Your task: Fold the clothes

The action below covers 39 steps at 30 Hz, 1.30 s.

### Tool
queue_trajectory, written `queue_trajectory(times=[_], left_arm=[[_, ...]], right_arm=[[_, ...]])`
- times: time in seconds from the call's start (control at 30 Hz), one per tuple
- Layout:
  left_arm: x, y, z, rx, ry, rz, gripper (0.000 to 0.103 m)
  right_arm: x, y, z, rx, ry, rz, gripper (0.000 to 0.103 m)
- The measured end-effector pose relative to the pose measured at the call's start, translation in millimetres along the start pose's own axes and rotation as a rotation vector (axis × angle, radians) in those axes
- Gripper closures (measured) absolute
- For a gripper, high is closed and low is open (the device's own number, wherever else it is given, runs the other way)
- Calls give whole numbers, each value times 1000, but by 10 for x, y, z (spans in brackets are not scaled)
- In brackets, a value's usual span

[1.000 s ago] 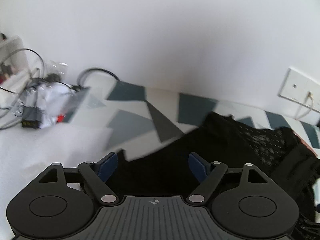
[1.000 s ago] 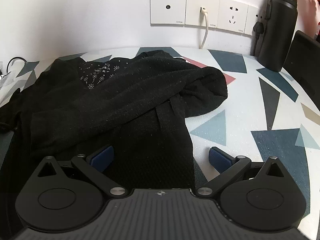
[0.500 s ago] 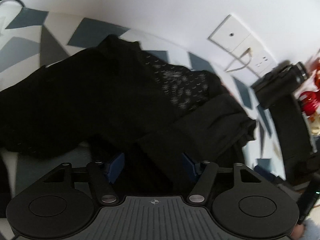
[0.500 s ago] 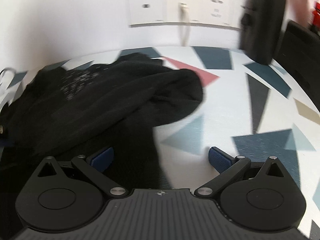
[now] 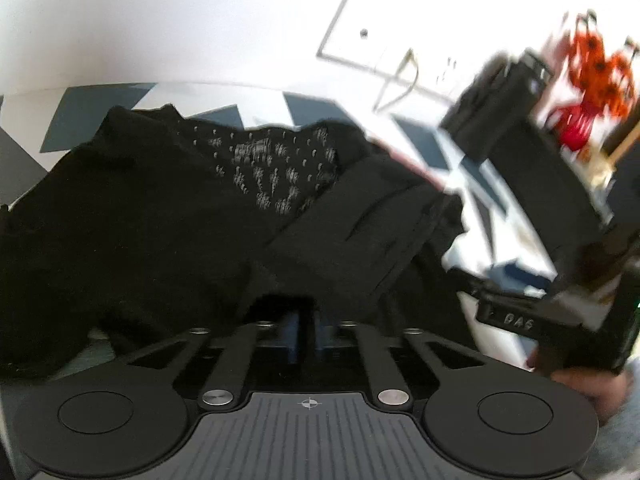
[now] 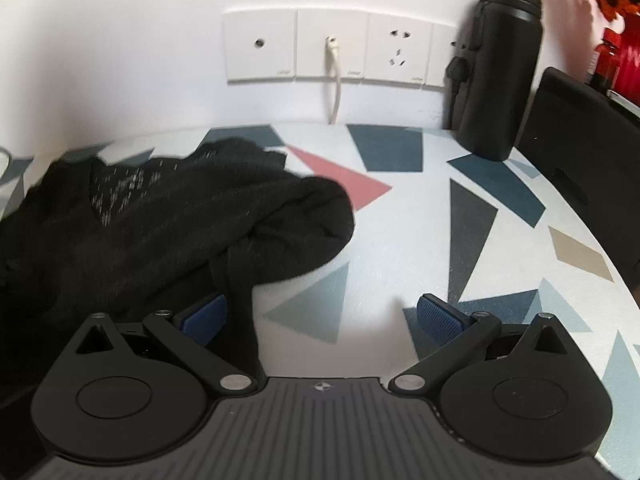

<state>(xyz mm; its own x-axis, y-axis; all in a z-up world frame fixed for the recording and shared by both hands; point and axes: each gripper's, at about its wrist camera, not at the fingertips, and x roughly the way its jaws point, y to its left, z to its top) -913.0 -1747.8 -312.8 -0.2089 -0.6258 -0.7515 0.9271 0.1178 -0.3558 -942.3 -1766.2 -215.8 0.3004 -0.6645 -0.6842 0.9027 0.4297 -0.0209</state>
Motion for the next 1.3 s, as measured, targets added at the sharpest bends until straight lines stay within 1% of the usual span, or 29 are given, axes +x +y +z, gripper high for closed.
queue_trajectory(times=[0.17, 0.27, 0.37, 0.43, 0.53, 0.67, 0.7, 0.73, 0.77, 0.83, 0.9, 0.93, 1.0, 1.07, 1.1, 1.13, 1.2, 1.27, 1.3], left_arm=[[-465, 149, 233, -30, -178, 131, 102], [-741, 321, 363, -77, -265, 187, 102], [-876, 539, 433, -134, -289, 237, 102], [-886, 683, 425, -177, -277, 259, 102], [-895, 798, 390, -239, -266, 267, 102], [-984, 848, 379, -267, -303, 299, 102], [-1034, 882, 378, -271, -321, 326, 102], [-1079, 911, 378, -279, -341, 358, 102], [-1123, 947, 376, -289, -360, 388, 102], [-1194, 1001, 339, -305, -375, 436, 102], [-1205, 1029, 296, -303, -370, 478, 102], [-1196, 1028, 270, -300, -360, 489, 102], [-1166, 1023, 212, -301, -337, 499, 102], [-1135, 990, 172, -302, -330, 516, 102], [-1132, 983, 162, -303, -331, 521, 102], [-1141, 984, 153, -305, -334, 523, 102], [-1159, 987, 140, -312, -340, 525, 102], [-1178, 984, 147, -318, -351, 524, 102], [-1185, 974, 152, -312, -356, 527, 101]], right_arm=[[24, -141, 88, 53, -9, -11, 0], [31, -147, 138, 36, -31, -25, 0], [71, -71, 184, -5, -39, 4, 0], [95, 6, 211, -39, -47, 36, 2], [120, 180, 207, -138, -45, 42, 4], [153, 416, 198, -274, -40, 47, 6], [161, 475, 196, -308, -39, 48, 10], [177, 469, 204, -305, -23, 49, 12], [194, 452, 213, -297, -6, 49, 12], [185, 373, 248, -255, 14, 82, 12], [144, 263, 291, -189, 19, 137, 12], [110, 200, 311, -140, 7, 160, 12], [65, 76, 361, -22, -25, 209, 12], [121, 32, 418, 58, -26, 240, 12], [186, 58, 455, 70, -13, 242, 12], [256, 111, 492, 64, -8, 234, 15], [398, 210, 567, 44, -21, 222, 22], [560, 248, 666, 88, -19, 231, 23], [638, 244, 712, 134, -15, 245, 23]])
